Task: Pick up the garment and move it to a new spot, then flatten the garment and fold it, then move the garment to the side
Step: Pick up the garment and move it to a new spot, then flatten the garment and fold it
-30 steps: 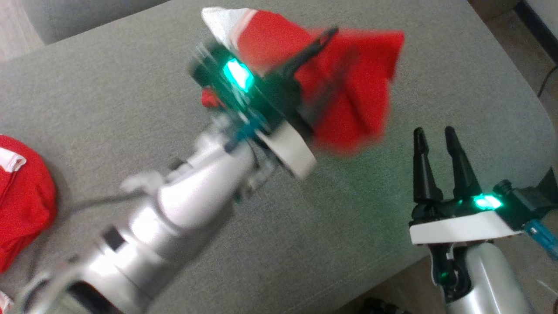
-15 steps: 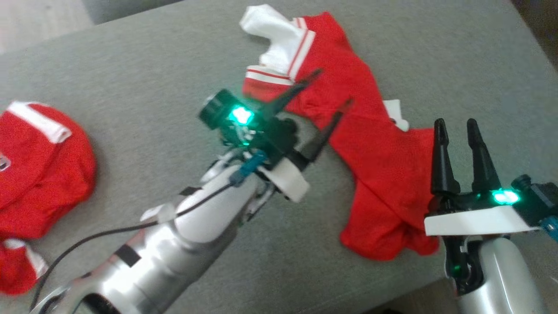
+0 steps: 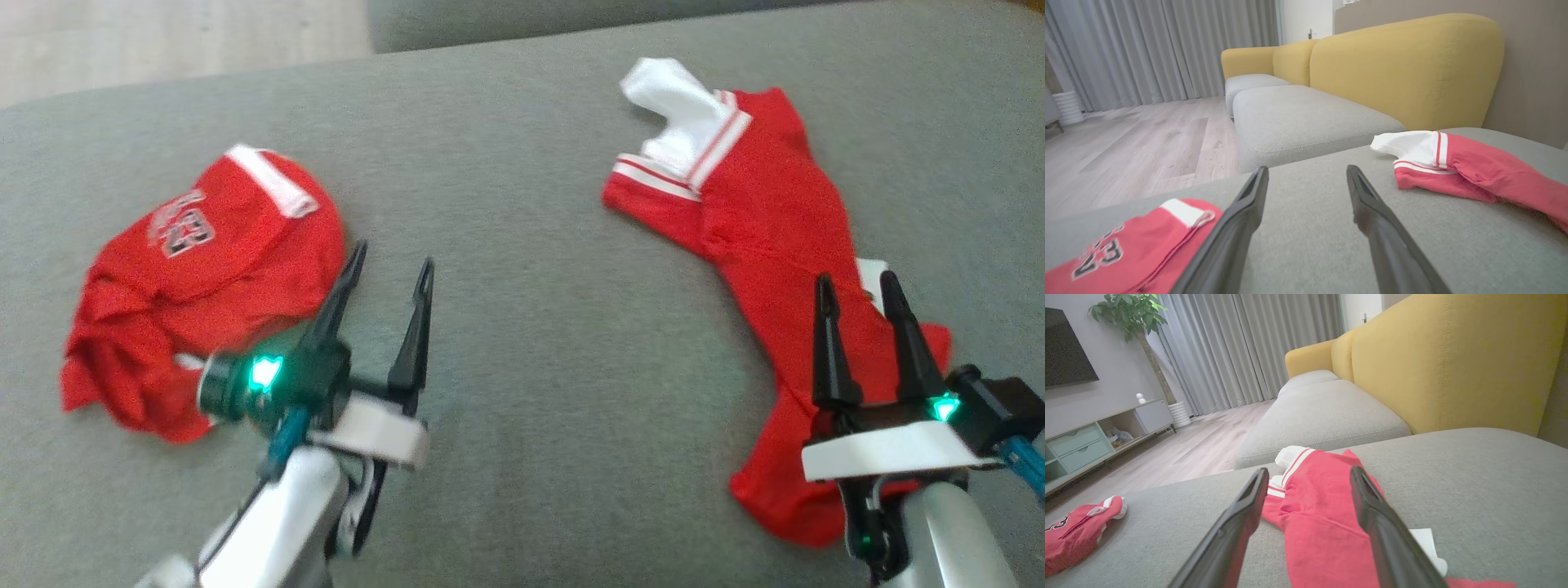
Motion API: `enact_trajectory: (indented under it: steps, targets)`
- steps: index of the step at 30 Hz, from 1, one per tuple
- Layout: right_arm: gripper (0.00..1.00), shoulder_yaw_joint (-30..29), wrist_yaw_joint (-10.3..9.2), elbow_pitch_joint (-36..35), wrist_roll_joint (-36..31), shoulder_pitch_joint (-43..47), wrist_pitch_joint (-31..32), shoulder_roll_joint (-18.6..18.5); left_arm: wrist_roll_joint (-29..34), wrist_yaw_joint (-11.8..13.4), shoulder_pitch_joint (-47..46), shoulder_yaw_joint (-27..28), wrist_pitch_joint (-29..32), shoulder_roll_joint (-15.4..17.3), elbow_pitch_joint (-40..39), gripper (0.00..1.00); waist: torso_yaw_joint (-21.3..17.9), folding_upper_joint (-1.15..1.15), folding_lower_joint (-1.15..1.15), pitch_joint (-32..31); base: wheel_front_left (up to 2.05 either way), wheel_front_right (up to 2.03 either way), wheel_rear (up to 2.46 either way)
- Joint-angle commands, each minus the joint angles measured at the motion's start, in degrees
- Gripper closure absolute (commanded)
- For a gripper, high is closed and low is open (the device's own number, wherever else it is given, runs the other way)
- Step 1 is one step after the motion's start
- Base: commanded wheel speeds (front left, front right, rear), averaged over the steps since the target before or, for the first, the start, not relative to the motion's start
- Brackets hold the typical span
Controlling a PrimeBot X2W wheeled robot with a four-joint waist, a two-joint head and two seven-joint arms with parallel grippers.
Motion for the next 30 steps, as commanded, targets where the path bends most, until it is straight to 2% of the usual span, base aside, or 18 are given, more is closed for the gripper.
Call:
enact_trajectory:
  steps: [1,4,8,12,17,19,26,27,28,29,30]
  targets:
    - [0.00,1.08,-0.04,-1.45,-0.66,-0.59,-0.62,-0.31,-0.31,0.53,0.47,3.40,-0.53,0.77,-2.82,0.00,3.04,0.00,0.01,-1.62,0.00,0.00,0.00]
    - [0.00,0.28,-0.04,-0.94,-1.99,-0.51,-0.62,-0.31,0.23,0.21,4.44,5.26,-0.53,-0.82,-4.97,0.00,5.36,0.00,0.01,-1.63,0.00,0.00,0.00]
    - [0.00,0.35,-0.04,-1.69,-7.40,-2.37,-0.62,-0.31,2.06,-1.75,4.68,6.36,-0.54,-2.76,-5.51,0.00,8.08,0.00,0.01,-0.34,0.00,0.00,0.00]
    - [0.00,1.91,-0.04,2.63,-14.12,-8.59,3.21,-0.31,4.21,-3.80,2.78,7.47,-0.54,-4.86,-5.11,0.00,10.74,0.00,0.01,2.51,0.00,0.00,0.00]
    - [0.00,1.98,-0.04,11.44,-21.14,-17.21,10.75,-0.31,5.70,-5.55,2.46,8.41,-0.54,-6.75,-4.11,0.00,12.60,0.00,0.01,4.97,0.00,0.00,0.00]
    - [0.00,0.62,-0.04,17.47,-24.86,-21.70,14.43,-0.31,6.62,-6.54,2.39,8.92,-0.54,-7.94,-3.50,0.00,13.70,0.00,0.01,5.87,0.00,0.00,0.00]
    - [0.00,-3.24,-0.04,28.87,-29.08,-28.63,18.51,-0.40,8.46,-8.33,2.46,10.71,-0.54,-9.80,-2.66,0.00,15.26,0.00,0.01,7.01,0.00,0.00,0.00]
    - [0.05,-3.69,-0.04,30.01,-29.51,-29.28,18.40,-0.40,8.71,-8.54,2.52,10.95,-0.54,-10.00,-2.58,0.00,15.38,0.00,0.01,7.10,0.00,0.00,0.00]
    - [0.61,-4.20,-0.04,31.04,-29.86,-29.87,18.11,-0.40,8.96,-8.75,2.58,11.19,-0.54,-10.18,-2.53,0.00,15.47,0.00,0.01,7.17,0.00,0.00,0.00]
    - [1.00,-4.71,-0.04,31.90,-30.43,-30.40,17.61,-0.42,9.19,-8.95,2.63,11.43,-0.54,-10.34,-2.49,0.00,15.52,0.00,0.01,7.26,0.00,0.00,0.00]
    - [1.00,-4.71,-0.04,31.90,-30.43,-30.40,17.61,-0.42,9.19,-8.95,2.63,11.43,-0.54,-10.34,-2.49,0.00,15.52,0.00,0.01,7.26,0.00,0.00,0.00]
